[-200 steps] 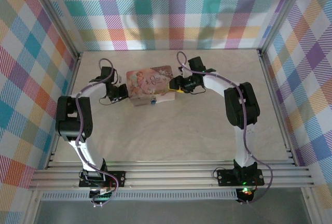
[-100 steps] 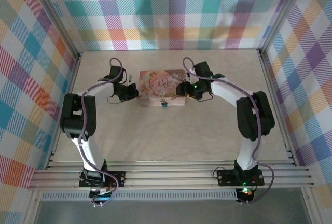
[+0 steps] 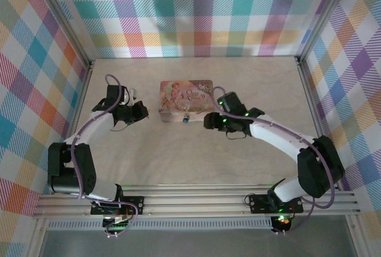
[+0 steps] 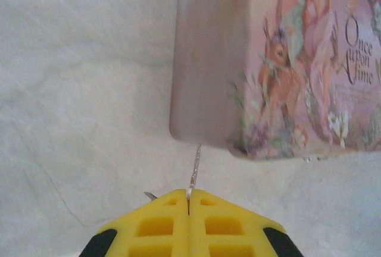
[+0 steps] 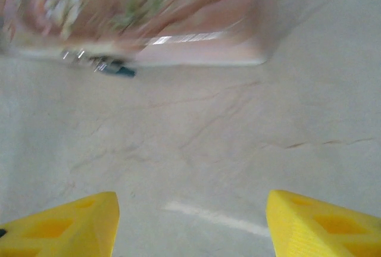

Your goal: Unlock a padlock with a key

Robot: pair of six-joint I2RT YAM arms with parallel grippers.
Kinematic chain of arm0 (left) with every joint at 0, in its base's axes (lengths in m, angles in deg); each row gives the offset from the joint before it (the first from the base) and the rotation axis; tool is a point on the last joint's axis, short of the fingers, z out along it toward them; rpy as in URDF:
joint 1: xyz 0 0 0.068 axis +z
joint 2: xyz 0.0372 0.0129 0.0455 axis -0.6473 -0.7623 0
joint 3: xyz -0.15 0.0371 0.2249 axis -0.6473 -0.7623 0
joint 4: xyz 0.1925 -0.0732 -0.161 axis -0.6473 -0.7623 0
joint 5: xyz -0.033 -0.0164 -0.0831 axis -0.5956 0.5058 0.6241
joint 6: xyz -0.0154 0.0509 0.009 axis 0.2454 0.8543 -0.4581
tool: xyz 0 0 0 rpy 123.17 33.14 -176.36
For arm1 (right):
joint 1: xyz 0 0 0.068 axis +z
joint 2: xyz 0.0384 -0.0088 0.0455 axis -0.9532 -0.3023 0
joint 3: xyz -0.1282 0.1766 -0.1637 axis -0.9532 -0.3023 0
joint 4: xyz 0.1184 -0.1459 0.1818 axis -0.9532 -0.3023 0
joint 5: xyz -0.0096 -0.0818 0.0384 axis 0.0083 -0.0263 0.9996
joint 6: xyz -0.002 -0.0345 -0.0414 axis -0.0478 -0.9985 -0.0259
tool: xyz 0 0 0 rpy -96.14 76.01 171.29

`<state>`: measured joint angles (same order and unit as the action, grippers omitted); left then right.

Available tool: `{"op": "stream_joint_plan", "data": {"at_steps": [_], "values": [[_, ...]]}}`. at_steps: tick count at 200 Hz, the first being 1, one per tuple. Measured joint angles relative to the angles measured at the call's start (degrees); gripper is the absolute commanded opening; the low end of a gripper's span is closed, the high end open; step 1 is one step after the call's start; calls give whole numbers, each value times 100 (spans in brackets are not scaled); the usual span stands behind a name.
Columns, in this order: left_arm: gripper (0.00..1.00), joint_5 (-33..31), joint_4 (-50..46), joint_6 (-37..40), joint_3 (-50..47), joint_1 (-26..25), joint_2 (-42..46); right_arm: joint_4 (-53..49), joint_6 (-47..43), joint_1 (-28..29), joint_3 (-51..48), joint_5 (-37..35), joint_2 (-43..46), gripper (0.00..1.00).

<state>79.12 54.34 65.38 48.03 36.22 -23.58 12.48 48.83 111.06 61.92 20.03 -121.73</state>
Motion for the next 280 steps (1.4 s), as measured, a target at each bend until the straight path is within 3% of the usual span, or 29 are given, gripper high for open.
{"op": "stream_joint_plan", "data": {"at_steps": [25, 51, 113, 199, 244, 280], "values": [[0, 4, -2, -13, -319, -304, 442, 39, 243, 909, 151, -584, -326, 60], [0, 66, 59, -11, -636, -610, 791, 103, 422, 1287, 623, -920, -1025, 56], [0, 319, 444, -98, -1510, -761, 1038, 229, 485, 1309, 1648, -1596, -2245, 57], [0, 457, 750, -127, -1810, -861, 1228, 260, 463, 1307, 2557, -2343, -3344, 59], [0, 455, 754, -125, -1834, -949, 1329, 258, 476, 1252, 2712, -2481, -3661, 54], [0, 455, 765, -127, -1899, -1019, 1327, 254, 472, 1191, 2712, -2527, -3689, 45]]}}
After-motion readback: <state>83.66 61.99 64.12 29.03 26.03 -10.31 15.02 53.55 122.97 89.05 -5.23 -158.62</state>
